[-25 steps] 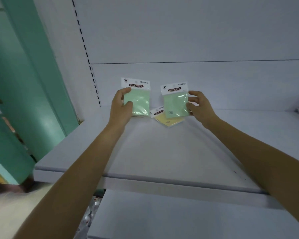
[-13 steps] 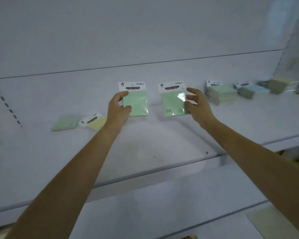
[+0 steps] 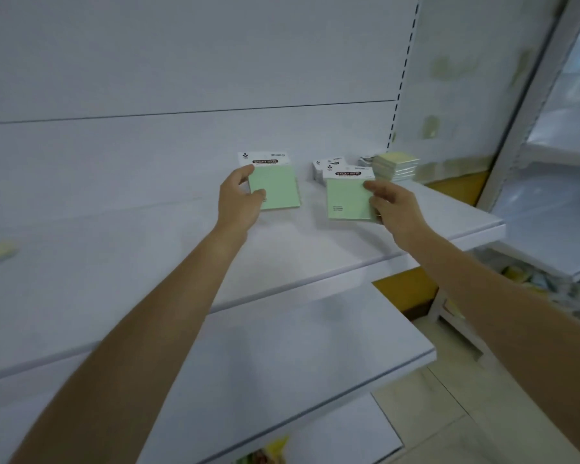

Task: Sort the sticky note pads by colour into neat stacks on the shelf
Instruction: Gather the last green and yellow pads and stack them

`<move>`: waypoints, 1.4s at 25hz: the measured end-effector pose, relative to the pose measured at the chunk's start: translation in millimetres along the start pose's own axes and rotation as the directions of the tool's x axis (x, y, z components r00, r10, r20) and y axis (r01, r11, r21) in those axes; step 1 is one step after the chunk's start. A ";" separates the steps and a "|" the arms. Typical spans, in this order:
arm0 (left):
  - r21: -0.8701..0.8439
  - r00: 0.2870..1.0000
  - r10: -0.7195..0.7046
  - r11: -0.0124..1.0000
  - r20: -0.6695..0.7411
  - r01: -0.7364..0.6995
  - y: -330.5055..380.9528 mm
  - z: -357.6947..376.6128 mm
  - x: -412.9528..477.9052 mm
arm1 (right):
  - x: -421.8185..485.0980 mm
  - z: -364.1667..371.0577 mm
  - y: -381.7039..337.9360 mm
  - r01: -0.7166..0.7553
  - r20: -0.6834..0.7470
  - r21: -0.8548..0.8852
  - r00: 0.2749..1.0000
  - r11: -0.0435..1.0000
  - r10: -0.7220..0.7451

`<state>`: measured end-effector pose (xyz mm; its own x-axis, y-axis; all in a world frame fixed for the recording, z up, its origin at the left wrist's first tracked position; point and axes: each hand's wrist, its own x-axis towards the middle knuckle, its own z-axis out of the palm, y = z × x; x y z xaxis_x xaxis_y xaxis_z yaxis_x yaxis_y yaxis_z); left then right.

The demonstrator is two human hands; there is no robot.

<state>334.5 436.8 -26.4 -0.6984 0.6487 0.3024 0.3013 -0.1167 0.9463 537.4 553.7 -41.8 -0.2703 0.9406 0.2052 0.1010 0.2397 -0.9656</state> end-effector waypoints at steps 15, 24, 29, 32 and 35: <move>0.120 0.994 -0.099 0.987 -0.054 0.105 -33.7 42.0 122.1 | 125.7 44.1 -5.7 0.067 0.099 0.068 0.992 0.995 -0.073; 0.226 0.985 -0.157 0.964 0.067 0.138 -45.4 44.9 141.4 | 169.4 98.0 -11.8 0.086 0.194 0.033 0.977 0.996 -0.091; 0.207 0.988 -0.153 0.966 -0.017 0.153 -47.0 29.3 140.0 | 175.2 119.8 -18.6 0.069 0.283 0.062 0.955 0.996 -0.084; 0.254 0.982 -0.153 0.951 -0.114 0.177 -54.3 5.6 141.4 | 173.3 130.2 -18.7 0.108 0.311 0.008 0.944 0.994 -0.105; 0.293 0.967 -0.172 0.930 -0.186 0.222 -62.4 -16.7 136.6 | 169.2 135.2 -11.8 0.196 0.285 -0.181 0.948 0.964 -0.140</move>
<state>209.5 520.2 -42.3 -0.8483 0.5075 0.1511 0.3155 0.2552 0.9140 361.0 677.5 -17.3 -0.5435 0.7900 0.2839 0.2175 0.4591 -0.8613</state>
